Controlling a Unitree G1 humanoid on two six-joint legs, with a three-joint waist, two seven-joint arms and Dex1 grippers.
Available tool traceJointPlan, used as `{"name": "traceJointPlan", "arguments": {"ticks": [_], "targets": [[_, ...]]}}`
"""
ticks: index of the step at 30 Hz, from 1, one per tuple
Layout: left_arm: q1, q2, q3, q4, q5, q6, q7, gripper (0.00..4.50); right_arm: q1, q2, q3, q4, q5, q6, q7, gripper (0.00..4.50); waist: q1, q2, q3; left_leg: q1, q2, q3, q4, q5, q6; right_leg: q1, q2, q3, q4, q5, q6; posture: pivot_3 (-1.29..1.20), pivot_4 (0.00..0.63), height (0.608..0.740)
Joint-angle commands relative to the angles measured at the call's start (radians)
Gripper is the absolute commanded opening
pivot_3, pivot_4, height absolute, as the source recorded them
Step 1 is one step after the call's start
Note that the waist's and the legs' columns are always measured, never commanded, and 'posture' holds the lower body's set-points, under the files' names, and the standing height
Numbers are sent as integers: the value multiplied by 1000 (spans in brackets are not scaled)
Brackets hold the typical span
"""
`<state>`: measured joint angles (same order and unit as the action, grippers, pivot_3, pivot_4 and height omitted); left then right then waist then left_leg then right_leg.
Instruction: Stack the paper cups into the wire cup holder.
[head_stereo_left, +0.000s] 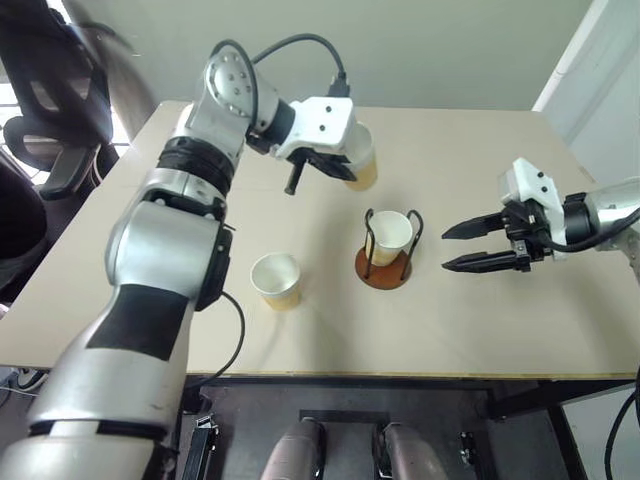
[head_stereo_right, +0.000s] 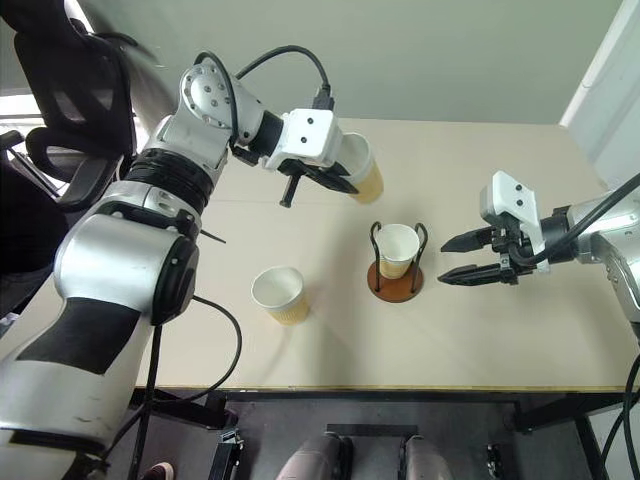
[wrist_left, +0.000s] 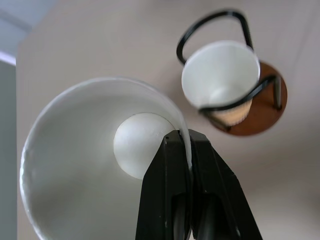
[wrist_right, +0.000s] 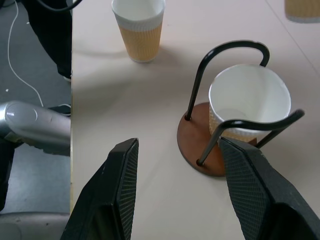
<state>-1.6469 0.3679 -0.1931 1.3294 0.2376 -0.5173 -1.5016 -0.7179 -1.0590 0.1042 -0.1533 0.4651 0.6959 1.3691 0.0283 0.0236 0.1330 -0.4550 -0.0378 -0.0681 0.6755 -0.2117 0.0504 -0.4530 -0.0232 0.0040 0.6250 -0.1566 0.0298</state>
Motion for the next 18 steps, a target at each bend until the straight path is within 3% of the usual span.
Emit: {"name": "traceJointPlan", "arguments": {"ticks": [1, 8, 18], "targets": [[-41, -9, 31, -34, -38, 13, -27, 39, -3, -29, -40, 18, -10, -36, 20, 2572, 0, 0, 0, 0, 0, 1, 0, 0, 0, 0, 0, 0, 0, 0, 0, 0, 150, 740], [-60, -55, 44, -45, -92, 51, -112, 39, -6, -49, -44, 41, -9, -41, 35, 2572, -2, 0, 0, 0, 0, 2, 5, -2, 3, 1, 0, 1, 0, 1, 2, 0, 150, 740], [-62, -74, -79, -47, -140, 59, -113, 39, 30, -78, -93, 83, -17, -109, 56, 2572, 0, 0, 0, 0, 0, 4, 7, -3, 6, 3, -2, 1, 0, 1, 5, 0, 150, 740]]}}
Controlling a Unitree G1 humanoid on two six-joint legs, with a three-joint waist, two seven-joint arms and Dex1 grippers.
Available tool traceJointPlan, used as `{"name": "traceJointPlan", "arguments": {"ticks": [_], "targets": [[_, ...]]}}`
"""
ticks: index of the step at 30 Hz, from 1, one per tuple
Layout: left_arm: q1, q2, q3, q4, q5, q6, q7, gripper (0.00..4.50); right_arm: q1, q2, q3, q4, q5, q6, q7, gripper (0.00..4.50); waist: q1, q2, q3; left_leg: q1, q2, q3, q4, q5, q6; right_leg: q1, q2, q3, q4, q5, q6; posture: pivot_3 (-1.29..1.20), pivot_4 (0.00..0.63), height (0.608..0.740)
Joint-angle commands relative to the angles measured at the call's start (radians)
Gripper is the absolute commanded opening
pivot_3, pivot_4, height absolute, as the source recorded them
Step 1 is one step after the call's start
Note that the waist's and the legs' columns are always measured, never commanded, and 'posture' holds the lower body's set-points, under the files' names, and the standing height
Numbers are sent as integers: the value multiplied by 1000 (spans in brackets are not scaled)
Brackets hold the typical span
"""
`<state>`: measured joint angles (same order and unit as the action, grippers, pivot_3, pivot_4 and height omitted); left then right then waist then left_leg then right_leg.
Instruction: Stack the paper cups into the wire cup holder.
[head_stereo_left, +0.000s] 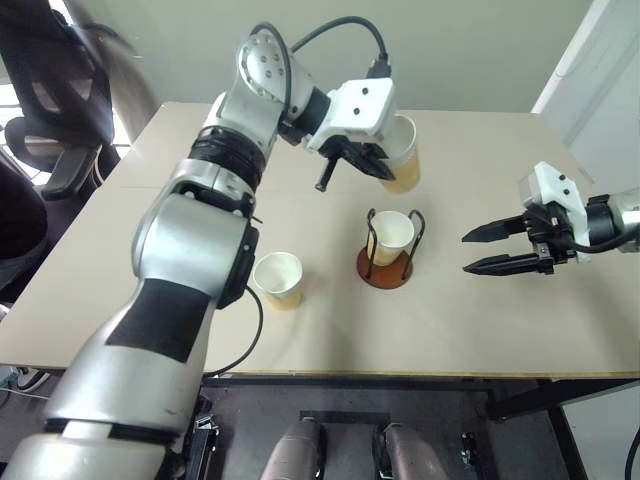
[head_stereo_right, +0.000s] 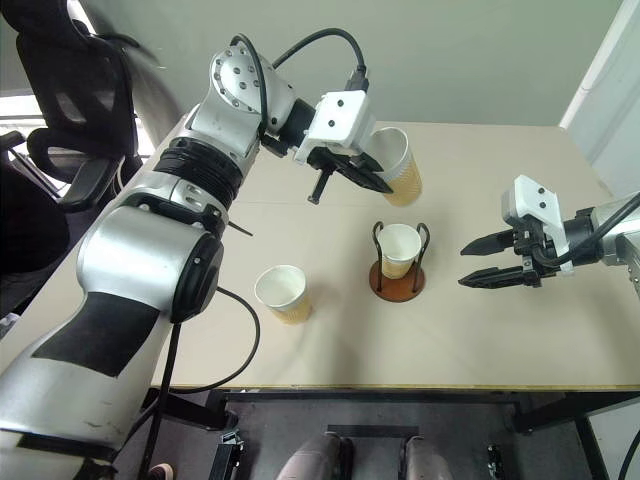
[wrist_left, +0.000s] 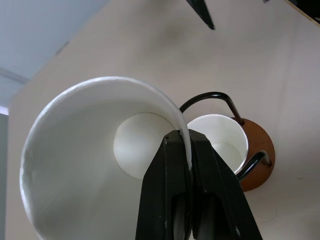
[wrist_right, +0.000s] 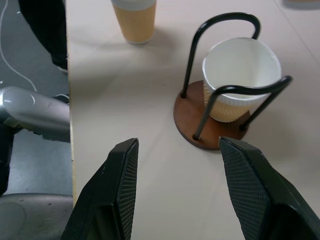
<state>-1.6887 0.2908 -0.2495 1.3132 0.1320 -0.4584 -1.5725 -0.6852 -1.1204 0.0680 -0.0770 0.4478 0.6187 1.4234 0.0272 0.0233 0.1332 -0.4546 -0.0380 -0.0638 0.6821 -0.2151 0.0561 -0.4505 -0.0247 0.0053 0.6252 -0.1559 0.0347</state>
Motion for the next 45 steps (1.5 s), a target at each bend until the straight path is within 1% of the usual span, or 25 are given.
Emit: {"name": "traceJointPlan", "arguments": {"ticks": [1, 6, 11, 18, 23, 33, 39, 45], "targets": [[-17, 3, -35, -32, -41, -1, -42, 39, 3, -14, -66, 11, 1, -43, 1, 2572, 1, 0, 0, 0, 0, 0, 0, 0, 0, 0, 0, 0, 0, 0, 0, 0, 150, 740], [-3, 7, -110, -48, -106, 16, -42, 39, 31, -5, -100, 21, 6, -96, 0, 2572, 4, 0, 0, 0, 0, 0, 1, 0, 1, 0, -1, 0, 0, 0, 1, 0, 150, 740], [18, 14, -210, -86, -190, 45, -42, 39, 41, -7, -105, 47, 4, -136, 16, 2572, 4, 0, 0, 0, 0, 1, 1, -1, 1, 1, -1, 0, 0, 1, 2, 0, 150, 740], [44, 49, -403, -182, -345, 94, -42, 39, 46, -17, -104, 37, 20, -116, 34, 2572, 4, 0, 0, 0, 0, 2, 2, 0, 2, 1, -2, 0, 0, 2, 4, 0, 150, 740], [50, 66, -482, -209, -416, 98, -42, 39, 55, -26, -113, 26, 29, -104, 52, 2572, 6, 0, 0, 0, 0, 2, 3, 0, 2, 2, -2, 0, 0, 2, 4, 0, 150, 740], [45, 79, -556, -215, -467, 85, -42, 39, 60, -25, -127, 25, 26, -112, 60, 2572, 6, 0, 0, 0, 0, 2, 3, 0, 2, 3, -2, 0, 0, 2, 4, 0, 150, 740], [40, 85, -566, -183, -429, 43, -42, 39, 52, -19, -125, 33, 20, -111, 50, 2572, 6, 0, 0, 1, 0, 2, 3, 1, 1, 3, -2, 0, 0, 2, 4, 0, 150, 740], [39, 77, -542, -143, -373, 4, -42, 39, 47, -14, -122, 32, 21, -108, 44, 2572, 6, 0, 0, 1, 0, 2, 3, 1, 1, 3, -2, 0, 0, 2, 5, 0, 150, 740]]}}
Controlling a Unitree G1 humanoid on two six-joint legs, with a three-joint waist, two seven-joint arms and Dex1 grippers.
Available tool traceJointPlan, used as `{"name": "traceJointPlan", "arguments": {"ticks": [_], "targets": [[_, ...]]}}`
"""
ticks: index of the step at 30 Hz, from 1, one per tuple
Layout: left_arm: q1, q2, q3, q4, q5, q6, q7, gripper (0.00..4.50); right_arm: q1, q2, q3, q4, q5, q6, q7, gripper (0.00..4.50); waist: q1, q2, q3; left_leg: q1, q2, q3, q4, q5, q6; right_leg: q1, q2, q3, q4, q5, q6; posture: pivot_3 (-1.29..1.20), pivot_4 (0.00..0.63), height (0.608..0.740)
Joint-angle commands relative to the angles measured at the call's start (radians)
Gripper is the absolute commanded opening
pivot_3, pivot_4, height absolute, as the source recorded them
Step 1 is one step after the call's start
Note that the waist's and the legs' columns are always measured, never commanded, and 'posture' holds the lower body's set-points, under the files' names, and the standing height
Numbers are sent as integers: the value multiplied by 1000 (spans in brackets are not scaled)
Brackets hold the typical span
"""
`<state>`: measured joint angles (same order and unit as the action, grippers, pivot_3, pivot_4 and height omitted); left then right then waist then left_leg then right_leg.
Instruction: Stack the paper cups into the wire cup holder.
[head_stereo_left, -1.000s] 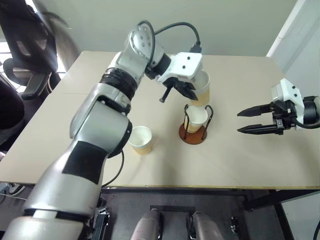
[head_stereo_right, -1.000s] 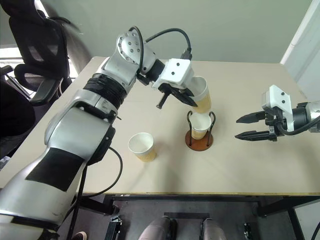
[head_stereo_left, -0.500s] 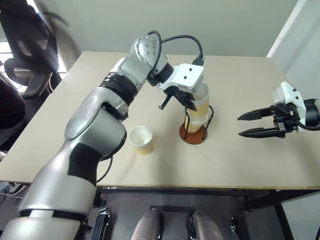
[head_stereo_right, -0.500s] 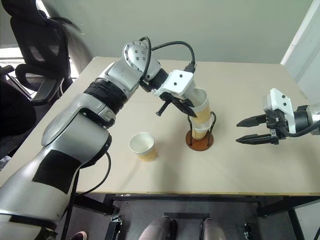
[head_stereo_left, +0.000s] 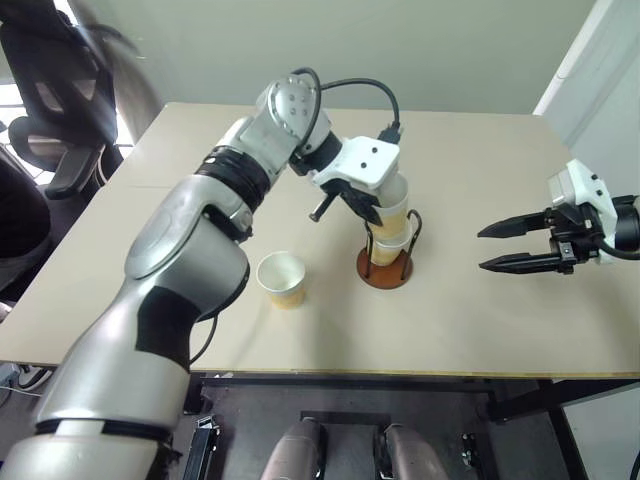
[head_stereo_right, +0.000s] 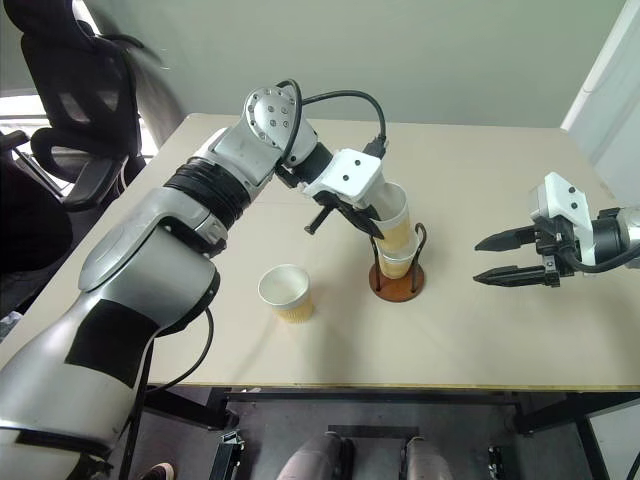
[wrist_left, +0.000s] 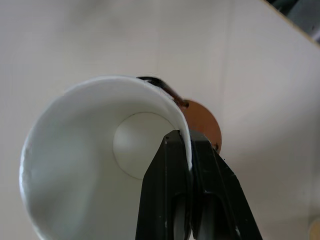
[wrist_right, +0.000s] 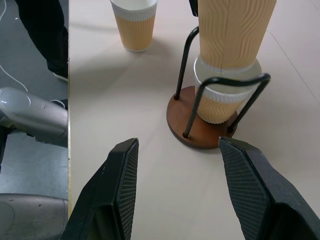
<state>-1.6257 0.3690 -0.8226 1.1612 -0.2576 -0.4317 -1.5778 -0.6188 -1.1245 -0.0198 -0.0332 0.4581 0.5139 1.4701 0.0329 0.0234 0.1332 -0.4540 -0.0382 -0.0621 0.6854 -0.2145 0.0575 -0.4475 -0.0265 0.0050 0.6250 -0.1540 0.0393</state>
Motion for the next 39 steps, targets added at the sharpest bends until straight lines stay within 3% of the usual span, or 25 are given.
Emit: {"name": "traceJointPlan", "arguments": {"ticks": [1, 11, 12, 15, 25, 32, 39], "targets": [[-25, -3, 35, 14, 24, -28, -37, 39, -19, -10, -34, -12, 10, -3, -3, 2572, 0, 0, 0, 0, 0, 0, 0, 0, 0, 0, 0, 0, 0, 0, 0, 0, 150, 740], [-25, -25, 83, 42, 79, -48, -37, 39, -16, -13, -35, -19, 10, 1, -9, 2572, 0, 0, 0, 0, 0, 0, 0, 0, 0, 0, 0, 0, 0, 0, 0, 0, 150, 740], [-25, -29, 91, 43, 83, -49, -37, 215, -16, -14, -34, -20, 9, 1, -8, 2572, 0, 0, 0, 0, 0, 0, 0, 0, 0, 0, 0, 0, 0, 0, 0, 0, 150, 740], [-26, -32, 100, 45, 97, -65, -37, 992, -15, -16, -34, -23, 9, 3, -8, 2572, 1, 0, 0, 0, 0, 0, 0, 0, 0, 0, 0, 0, 0, -1, 1, 0, 150, 740], [-34, -24, 85, 20, 55, -63, -37, 4483, -11, -24, -28, -26, 3, 6, 4, 2572, 1, 0, 0, 0, 0, 0, 0, 0, 0, 0, 0, 0, -1, -1, 1, 0, 150, 740], [-41, -30, 175, 18, -12, 23, -37, 4483, -5, -28, -29, -38, 5, 17, -3, 2572, 0, 0, 0, 0, 0, 0, 0, 0, 0, 0, 0, 0, -1, -1, 1, 0, 150, 740], [-48, 76, 287, -41, -159, 244, -37, 4483, 17, -54, -43, -83, 23, 58, 0, 2572, -4, 0, 0, 0, 0, 0, -2, 0, -1, 0, 0, 0, -1, -2, 1, 0, 150, 740]]}}
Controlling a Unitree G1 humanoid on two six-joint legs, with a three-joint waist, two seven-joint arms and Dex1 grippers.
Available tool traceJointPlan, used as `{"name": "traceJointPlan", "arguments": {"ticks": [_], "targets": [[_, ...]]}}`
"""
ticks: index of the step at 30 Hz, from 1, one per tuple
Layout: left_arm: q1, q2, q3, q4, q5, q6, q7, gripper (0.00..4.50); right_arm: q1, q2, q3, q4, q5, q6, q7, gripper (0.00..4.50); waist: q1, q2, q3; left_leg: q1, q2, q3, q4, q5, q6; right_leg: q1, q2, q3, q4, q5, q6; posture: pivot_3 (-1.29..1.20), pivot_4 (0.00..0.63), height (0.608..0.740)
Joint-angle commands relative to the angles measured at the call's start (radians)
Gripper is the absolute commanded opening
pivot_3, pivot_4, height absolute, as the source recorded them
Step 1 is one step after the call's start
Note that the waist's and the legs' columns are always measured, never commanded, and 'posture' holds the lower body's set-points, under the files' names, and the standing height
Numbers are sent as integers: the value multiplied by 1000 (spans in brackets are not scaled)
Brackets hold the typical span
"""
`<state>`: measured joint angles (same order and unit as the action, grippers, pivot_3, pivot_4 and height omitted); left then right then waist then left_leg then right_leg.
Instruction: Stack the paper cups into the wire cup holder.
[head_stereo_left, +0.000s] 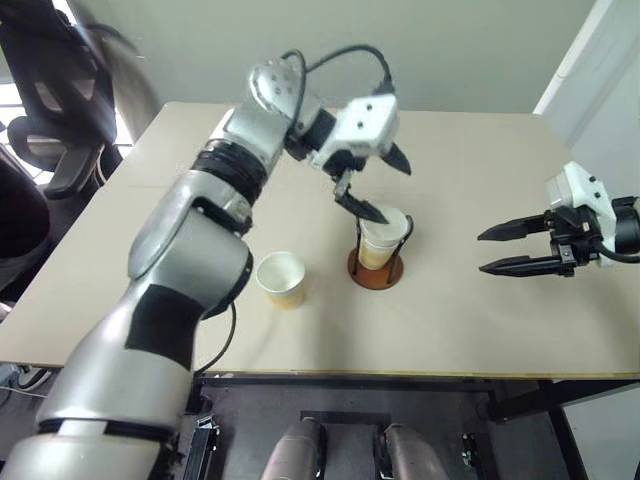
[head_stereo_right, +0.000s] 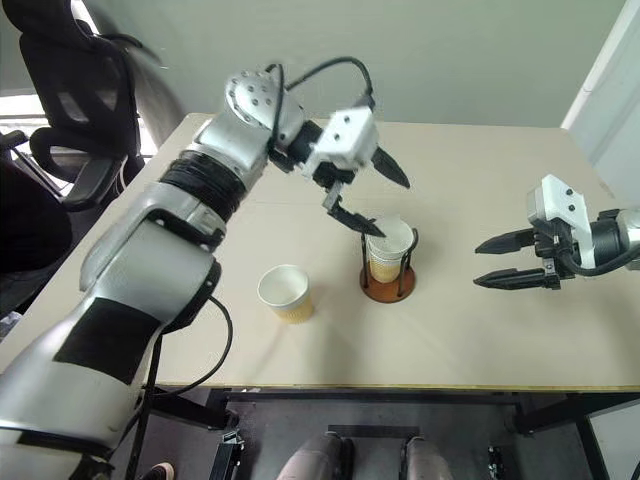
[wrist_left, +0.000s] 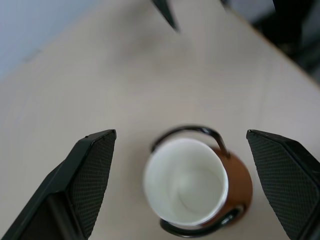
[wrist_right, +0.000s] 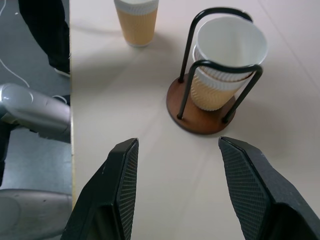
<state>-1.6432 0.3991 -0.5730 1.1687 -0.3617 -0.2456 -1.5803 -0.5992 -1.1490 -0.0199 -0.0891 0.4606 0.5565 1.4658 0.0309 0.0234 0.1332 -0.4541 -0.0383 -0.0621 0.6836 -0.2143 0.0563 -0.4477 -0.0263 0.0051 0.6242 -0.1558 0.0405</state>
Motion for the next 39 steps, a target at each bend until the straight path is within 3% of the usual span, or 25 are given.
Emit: {"name": "traceJointPlan", "arguments": {"ticks": [1, 5, 17, 23, 33, 39], "targets": [[-25, 72, 23, -68, -64, 64, -34, 4483, -2, -36, -40, -29, 22, 25, 8, 2572, -2, 0, 0, 0, 0, 0, 0, 0, 0, 0, 0, 0, 0, 0, 0, 0, 150, 740], [-1, 203, -115, -155, -67, 25, -34, 4483, 11, -65, -29, -50, 35, 59, 35, 2572, -3, 0, 0, 0, 0, 0, 0, 6, -10, 0, 0, 0, -1, -1, 0, 0, 150, 740], [-13, 568, -637, -484, -202, -114, -34, 4483, -19, -76, -7, -31, 26, 64, 63, 2572, 0, 1, 0, -2, -1, -4, -2, 4, -10, 1, 2, -1, -7, -1, -5, 0, 150, 740], [-19, 568, -712, -469, -169, -191, -34, 4483, -43, -66, 11, -23, 20, 60, 70, 2572, 3, 2, 0, -3, -1, -7, -2, 4, -10, 1, 2, -2, -10, -1, -9, 0, 150, 740], [-8, 551, -724, -495, -171, -197, -34, 4483, -50, -65, 17, -24, 20, 63, 71, 2572, -2, 2, 1, -3, 0, -8, -2, 3, -10, 1, 1, -3, -11, 2, -8, 0, 150, 740], [-85, 655, -847, -661, -279, -159, -34, 4483, -32, -84, 4, -28, 25, 70, 81, 2572, -5, 3, 1, -4, 1, -8, -3, 3, -12, 0, 2, -3, -13, 2, -8, 0, 150, 740]]}}
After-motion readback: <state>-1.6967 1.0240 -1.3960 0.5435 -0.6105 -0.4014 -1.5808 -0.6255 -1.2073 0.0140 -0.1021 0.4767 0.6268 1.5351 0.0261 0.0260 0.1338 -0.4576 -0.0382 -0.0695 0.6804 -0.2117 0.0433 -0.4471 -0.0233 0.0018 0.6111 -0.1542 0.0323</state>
